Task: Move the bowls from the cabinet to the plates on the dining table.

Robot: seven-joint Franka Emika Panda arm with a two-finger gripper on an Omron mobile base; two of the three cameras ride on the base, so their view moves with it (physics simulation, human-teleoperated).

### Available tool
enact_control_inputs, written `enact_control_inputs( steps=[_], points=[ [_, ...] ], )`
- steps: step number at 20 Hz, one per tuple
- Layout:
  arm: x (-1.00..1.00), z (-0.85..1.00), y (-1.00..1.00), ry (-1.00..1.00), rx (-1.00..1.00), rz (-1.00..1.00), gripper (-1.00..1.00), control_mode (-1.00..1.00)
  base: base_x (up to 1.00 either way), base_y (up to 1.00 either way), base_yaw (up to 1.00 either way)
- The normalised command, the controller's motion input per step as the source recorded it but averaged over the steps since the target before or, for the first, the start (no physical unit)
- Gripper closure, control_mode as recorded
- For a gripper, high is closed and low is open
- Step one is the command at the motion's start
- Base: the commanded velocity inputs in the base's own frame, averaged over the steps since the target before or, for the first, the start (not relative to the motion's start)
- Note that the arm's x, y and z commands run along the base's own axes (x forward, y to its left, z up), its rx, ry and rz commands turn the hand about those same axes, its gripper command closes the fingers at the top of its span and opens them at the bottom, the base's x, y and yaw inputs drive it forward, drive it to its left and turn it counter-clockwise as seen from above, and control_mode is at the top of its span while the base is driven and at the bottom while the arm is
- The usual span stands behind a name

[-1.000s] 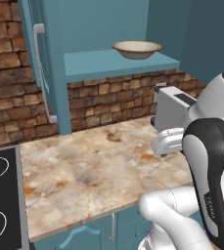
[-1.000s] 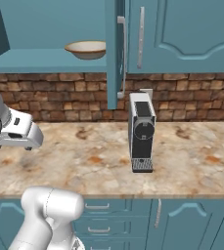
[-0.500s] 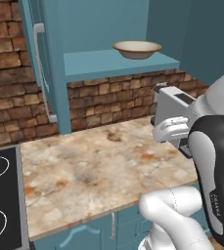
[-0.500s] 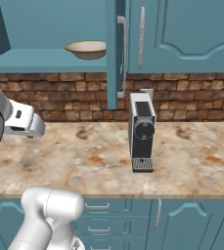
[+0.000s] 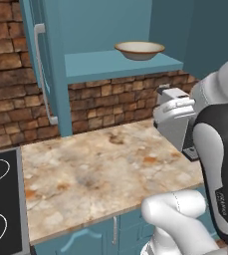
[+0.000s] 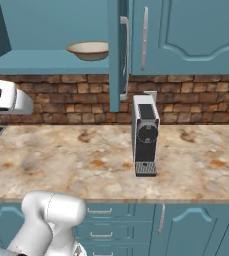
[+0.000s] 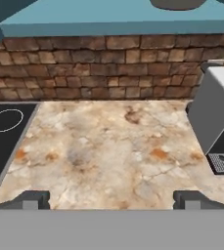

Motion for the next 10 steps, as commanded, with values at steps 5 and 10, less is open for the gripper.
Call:
enact_control_inputs(
  steps=[5,10],
  points=[
    [-0.02,0.83,0.0,-0.02,-0.18,0.05,-1.0,-1.0,0.0,0.0,0.0],
    [0.12,0.31,-0.05,-0.04,-0.19,0.02,-1.0,-1.0,0.0,0.0,0.0]
  ],
)
